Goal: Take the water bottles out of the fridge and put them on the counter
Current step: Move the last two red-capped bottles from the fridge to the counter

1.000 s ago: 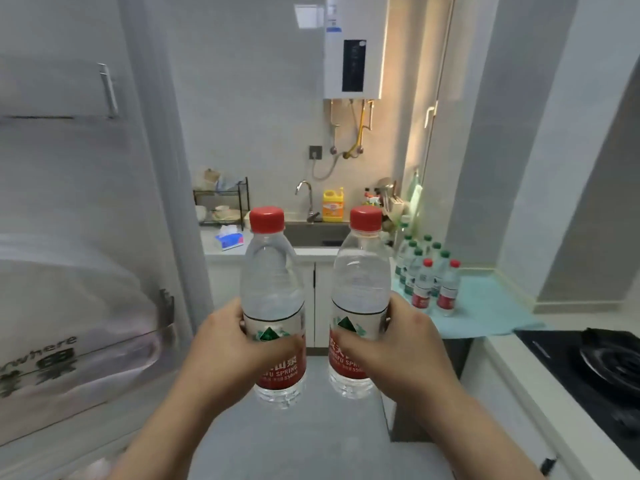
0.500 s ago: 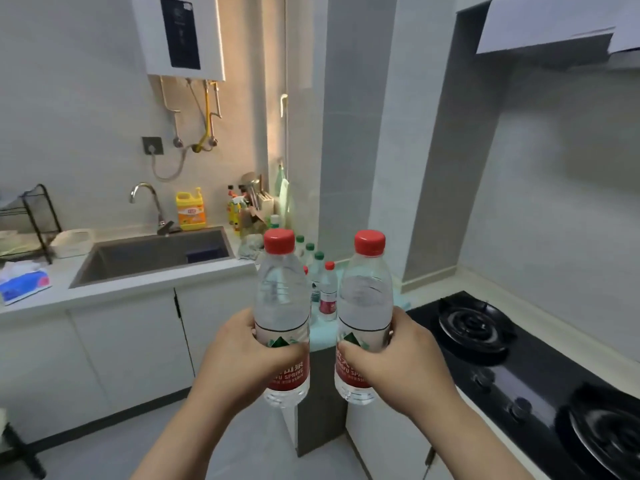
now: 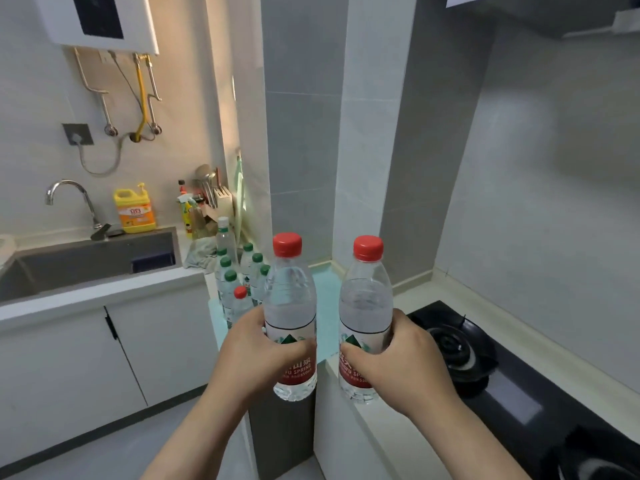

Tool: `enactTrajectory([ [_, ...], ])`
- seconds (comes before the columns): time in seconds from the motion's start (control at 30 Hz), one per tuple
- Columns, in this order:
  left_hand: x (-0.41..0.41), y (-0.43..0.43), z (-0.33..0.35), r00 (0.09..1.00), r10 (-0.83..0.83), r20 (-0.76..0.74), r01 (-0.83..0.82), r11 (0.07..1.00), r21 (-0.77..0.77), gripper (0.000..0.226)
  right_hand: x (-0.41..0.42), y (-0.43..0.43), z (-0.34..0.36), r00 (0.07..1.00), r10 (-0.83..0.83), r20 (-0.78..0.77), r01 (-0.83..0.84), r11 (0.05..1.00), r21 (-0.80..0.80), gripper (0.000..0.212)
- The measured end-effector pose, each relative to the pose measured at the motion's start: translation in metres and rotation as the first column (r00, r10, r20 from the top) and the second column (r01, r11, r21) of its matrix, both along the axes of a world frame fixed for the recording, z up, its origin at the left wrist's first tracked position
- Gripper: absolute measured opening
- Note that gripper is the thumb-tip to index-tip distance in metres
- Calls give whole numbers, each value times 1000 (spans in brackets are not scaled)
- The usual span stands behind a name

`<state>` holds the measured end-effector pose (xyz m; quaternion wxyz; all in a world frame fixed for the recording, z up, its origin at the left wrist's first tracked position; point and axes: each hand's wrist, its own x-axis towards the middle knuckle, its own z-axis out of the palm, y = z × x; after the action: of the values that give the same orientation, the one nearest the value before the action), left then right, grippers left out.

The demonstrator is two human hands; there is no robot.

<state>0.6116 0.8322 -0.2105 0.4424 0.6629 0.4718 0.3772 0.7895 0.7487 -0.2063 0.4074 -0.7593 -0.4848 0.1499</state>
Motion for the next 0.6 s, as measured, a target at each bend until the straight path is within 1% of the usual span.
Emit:
enactTrajectory([
  [0.07,23,12,-2,1000,30,3,-30,1000,5,43,24,17,0,1000,17,-2,-17,1000,-10,34],
  [0.23,65,48,0,997,78,26,-78,997,22,33,69,65,-1,998,63,-23,-64,998,-25,35],
  [0.37,84,87,-1,994,107,32,-108,993,36,35,90,109,-5,996,87,-31,-87,996,-24,32],
  [0.5,98,144,-9,985,162,58,-162,987,6,36,101,164,-10,996,74,-40,-76,997,-34,32],
  [0.6,110,197,-19,978,193,78,-193,981,-13,36,106,214,-19,999,31,-31,-32,999,-39,35],
])
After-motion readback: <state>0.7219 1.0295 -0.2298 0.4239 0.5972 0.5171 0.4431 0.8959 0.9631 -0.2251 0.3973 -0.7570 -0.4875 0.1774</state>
